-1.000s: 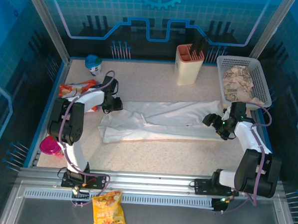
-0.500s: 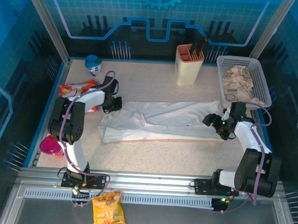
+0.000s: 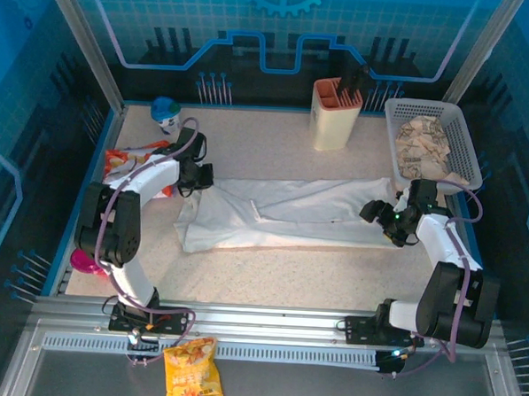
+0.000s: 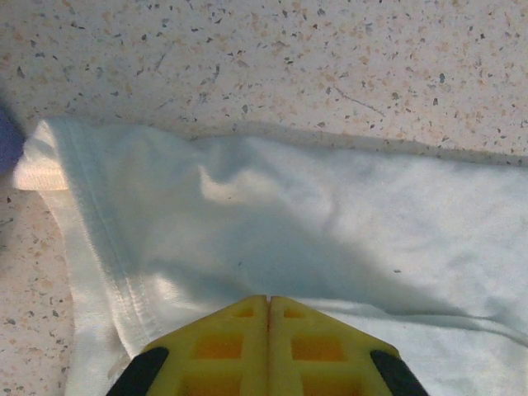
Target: Fold and stack the t-shirts
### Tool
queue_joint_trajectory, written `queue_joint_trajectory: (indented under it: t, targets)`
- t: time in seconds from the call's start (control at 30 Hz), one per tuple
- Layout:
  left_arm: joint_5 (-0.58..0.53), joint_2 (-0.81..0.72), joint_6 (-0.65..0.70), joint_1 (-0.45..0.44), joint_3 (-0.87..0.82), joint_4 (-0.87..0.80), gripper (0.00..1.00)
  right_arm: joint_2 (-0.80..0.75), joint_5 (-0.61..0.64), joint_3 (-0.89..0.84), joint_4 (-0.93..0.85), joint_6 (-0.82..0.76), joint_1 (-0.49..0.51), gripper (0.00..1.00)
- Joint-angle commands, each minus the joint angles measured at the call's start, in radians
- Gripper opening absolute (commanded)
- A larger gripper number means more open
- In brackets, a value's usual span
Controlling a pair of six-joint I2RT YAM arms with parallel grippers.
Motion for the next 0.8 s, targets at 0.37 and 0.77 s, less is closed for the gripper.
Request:
queue_joint_trajectory:
  t: [0.37,0.77]
  targets:
    - [-0.040,0.024,0.052,0.011,0.116,-0.049,0.00,-0.006,-0.023,0.022,-0.015,-0.021,0.007,0.88]
    - [-0.057,0.014,-0.022,0.016,0.115,-0.143,0.56,-0.011,-0.043,0.025,-0.015,-0.037,0.015,0.89]
